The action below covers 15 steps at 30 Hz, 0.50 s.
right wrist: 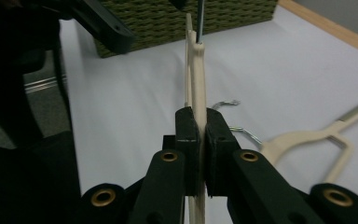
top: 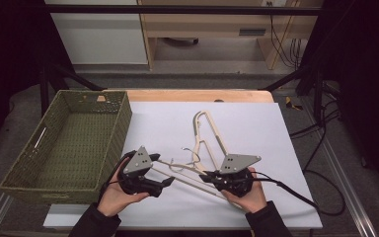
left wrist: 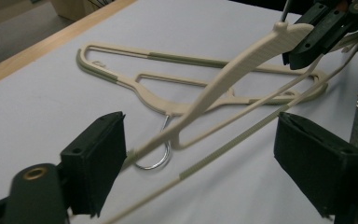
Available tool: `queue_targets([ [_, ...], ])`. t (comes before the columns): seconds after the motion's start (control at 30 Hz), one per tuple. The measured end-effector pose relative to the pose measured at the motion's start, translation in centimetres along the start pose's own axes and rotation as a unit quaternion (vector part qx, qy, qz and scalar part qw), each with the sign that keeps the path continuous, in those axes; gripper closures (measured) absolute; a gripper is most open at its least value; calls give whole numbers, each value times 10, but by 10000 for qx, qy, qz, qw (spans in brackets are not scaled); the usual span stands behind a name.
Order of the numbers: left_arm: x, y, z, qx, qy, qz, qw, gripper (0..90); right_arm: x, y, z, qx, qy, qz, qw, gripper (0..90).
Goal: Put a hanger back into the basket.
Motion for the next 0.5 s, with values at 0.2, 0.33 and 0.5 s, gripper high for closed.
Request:
queue_targets([
  [0.2,10,-4,-9,-249,-291,-215,9990,344,-17,3,-8,-79,411,113,9991,865],
  [0.33,15,-6,-10,-354,-420,-391,9977,435,-20,2,-9,-137,518,123,9985,865],
  [0.5,19,-7,-10,-402,-635,-476,9960,669,-23,0,-12,-237,643,134,9976,865],
])
Point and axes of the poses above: each handheld gripper's, and its own axes: z roughly backward along the jaws, y roughly out of its top, x roughly to its right, the point moved 7 cm from there along -z, roughly forward along the jaws, and after that the axes turned 3 degrees about -z, right-handed, at the moved point
